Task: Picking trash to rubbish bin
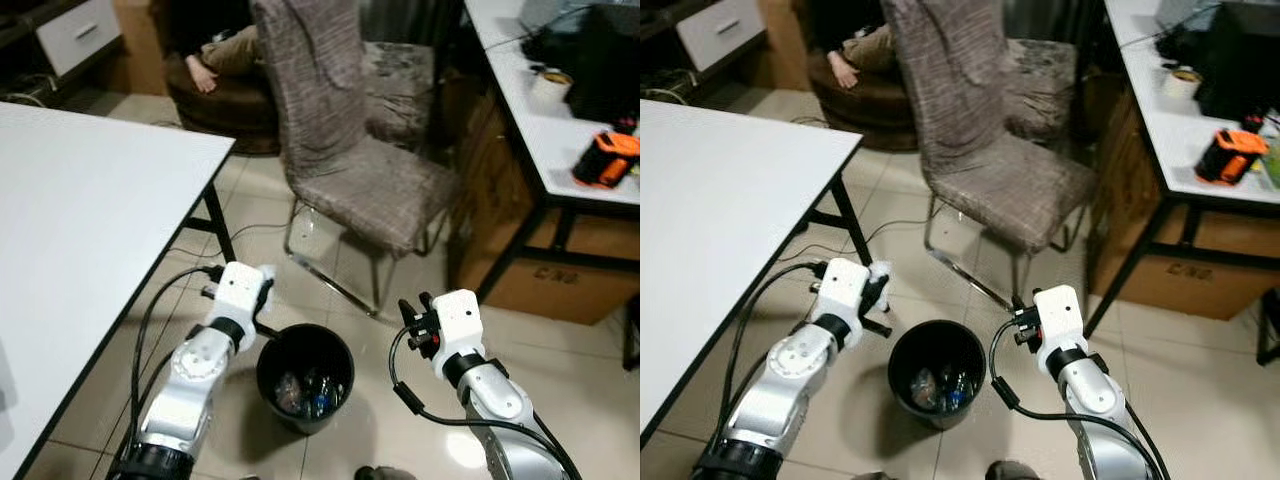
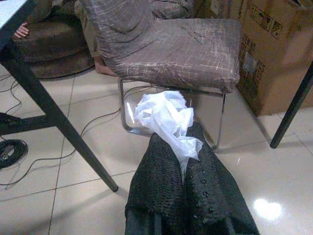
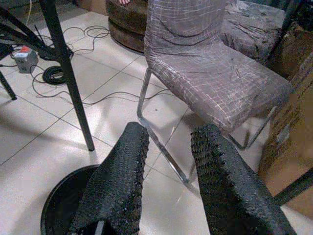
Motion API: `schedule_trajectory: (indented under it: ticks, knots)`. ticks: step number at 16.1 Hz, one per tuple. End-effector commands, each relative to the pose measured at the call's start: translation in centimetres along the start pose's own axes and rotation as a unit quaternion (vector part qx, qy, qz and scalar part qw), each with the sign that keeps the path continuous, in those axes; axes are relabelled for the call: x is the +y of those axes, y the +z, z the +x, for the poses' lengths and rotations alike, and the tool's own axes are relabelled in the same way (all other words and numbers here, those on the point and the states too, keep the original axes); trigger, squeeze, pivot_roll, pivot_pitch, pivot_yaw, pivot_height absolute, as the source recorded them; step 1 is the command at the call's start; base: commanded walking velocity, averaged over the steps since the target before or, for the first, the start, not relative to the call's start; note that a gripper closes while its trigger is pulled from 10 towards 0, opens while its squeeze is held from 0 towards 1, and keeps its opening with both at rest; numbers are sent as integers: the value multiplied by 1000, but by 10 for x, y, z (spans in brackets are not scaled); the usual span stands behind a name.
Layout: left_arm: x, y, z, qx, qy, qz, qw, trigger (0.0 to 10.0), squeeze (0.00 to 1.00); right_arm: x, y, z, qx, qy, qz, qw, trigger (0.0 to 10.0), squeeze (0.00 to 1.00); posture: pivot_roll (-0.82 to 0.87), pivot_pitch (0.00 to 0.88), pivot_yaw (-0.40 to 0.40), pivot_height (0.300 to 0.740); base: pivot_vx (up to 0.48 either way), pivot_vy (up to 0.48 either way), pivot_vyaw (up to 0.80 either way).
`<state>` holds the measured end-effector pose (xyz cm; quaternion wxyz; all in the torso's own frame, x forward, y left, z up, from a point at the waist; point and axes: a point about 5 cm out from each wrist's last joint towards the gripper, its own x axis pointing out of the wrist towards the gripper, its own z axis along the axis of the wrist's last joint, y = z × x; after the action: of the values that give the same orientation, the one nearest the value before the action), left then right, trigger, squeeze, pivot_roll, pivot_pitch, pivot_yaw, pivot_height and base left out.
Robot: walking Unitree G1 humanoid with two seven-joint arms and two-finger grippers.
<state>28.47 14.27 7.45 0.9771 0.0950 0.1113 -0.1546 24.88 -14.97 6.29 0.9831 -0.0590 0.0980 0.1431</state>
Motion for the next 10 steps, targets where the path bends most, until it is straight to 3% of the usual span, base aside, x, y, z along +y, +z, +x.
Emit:
schedule_trajectory:
  ticks: [1,6,10]
  knots:
    - [4,0,1,2,-5,-5,1000,10000,0,-1,-2,-2,5,-3,13,1000,10000,0,-93,135,7,740,0,0,0]
    - [1,-7,8,19,-24,15,999,10000,0,4,-2,1,11,19,9,1000,10000,0,-87,143,-1,740,0,0,0]
    - [-8,-4,32,31,-67,36,997,10000,0,16,-2,-3,20,102,17,994,10000,0,-94,178,14,740,0,0,0]
